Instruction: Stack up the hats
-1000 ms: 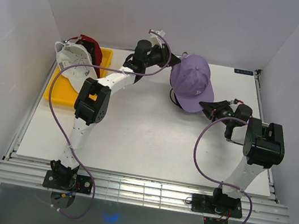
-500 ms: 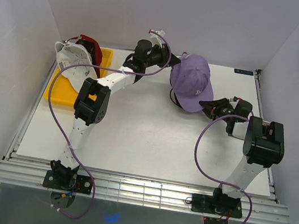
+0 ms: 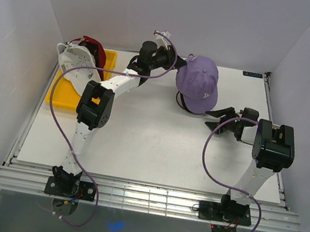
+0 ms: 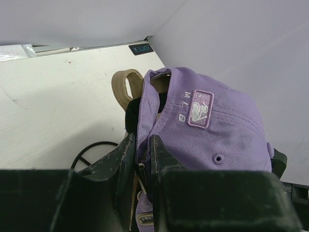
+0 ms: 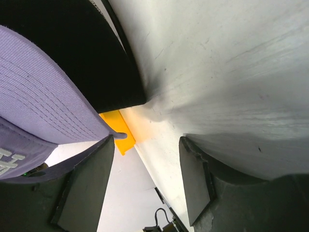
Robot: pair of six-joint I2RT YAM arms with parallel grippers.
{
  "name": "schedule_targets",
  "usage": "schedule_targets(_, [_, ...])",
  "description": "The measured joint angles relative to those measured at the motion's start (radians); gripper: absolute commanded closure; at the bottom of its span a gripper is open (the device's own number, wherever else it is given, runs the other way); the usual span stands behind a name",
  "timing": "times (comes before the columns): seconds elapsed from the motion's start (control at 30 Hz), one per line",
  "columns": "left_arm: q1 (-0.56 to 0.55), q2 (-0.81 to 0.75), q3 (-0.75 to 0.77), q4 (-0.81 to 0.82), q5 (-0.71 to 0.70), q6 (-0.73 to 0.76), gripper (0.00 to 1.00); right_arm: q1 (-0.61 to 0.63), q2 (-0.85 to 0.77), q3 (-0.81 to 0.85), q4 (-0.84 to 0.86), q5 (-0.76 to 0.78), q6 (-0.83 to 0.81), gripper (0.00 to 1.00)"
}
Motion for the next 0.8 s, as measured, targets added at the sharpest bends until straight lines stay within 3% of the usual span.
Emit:
schedule_targets(0.03, [0.0,-0.001,0.0,0.0,0.0,0.0,0.87,0.0,-0.002,0.0,-0.002,0.0,0.0,0.37])
schedule_targets(0.07, [0.0,-0.002,-0.002,-0.001,-0.001,0.001,0.76,0.0,-0.003,0.0,-0.004,0.0,0.0,0.37])
schedule_targets(0.23, [0.0,-0.014,-0.005,-0.023,-0.015,0.024,0.49,0.0,-0.01,0.0,-0.017,0.0,-0.001,0.37])
schedule_targets(0.53, [0.013,-0.035,-0.009,-0.079,-0.053,0.047,0.36,0.0,-0.026,0.0,-0.052,0.0,-0.014,0.36])
schedule_targets(0.63, [0.021,-0.05,-0.009,-0.09,-0.06,0.053,0.22,0.0,-0.037,0.0,-0.071,0.0,-0.024,0.36])
schedule_targets(0.8, [0.042,-0.083,-0.009,-0.092,-0.076,0.048,0.21,0.0,-0.065,0.0,-0.091,-0.004,-0.034,0.34])
